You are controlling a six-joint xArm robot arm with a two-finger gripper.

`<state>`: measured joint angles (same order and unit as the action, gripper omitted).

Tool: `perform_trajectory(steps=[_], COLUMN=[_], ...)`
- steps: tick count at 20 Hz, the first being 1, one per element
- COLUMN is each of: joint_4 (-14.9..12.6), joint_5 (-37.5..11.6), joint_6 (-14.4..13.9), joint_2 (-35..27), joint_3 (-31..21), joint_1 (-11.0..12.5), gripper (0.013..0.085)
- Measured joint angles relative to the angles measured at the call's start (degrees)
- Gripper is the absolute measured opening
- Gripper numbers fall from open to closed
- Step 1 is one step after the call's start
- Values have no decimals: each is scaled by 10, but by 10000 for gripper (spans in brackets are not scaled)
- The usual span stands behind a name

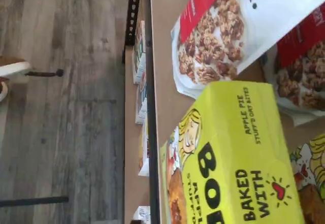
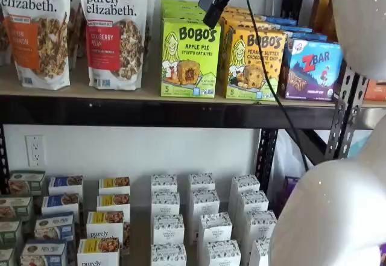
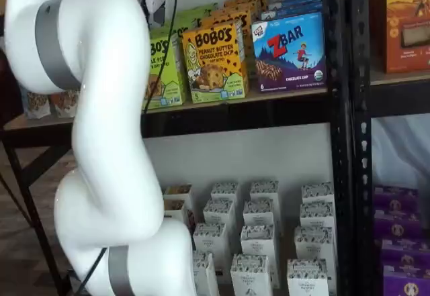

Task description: Pick the green box on the top shelf, the fourth from the left

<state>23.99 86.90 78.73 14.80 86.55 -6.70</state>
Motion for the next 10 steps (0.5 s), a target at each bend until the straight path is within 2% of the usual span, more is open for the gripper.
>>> perform_trajectory(steps=[10], joint_4=[-17], joint_5=[24], joint_6=[6], joint_2=[-46], joint_3=[43], joint_1=[2], gripper=[850])
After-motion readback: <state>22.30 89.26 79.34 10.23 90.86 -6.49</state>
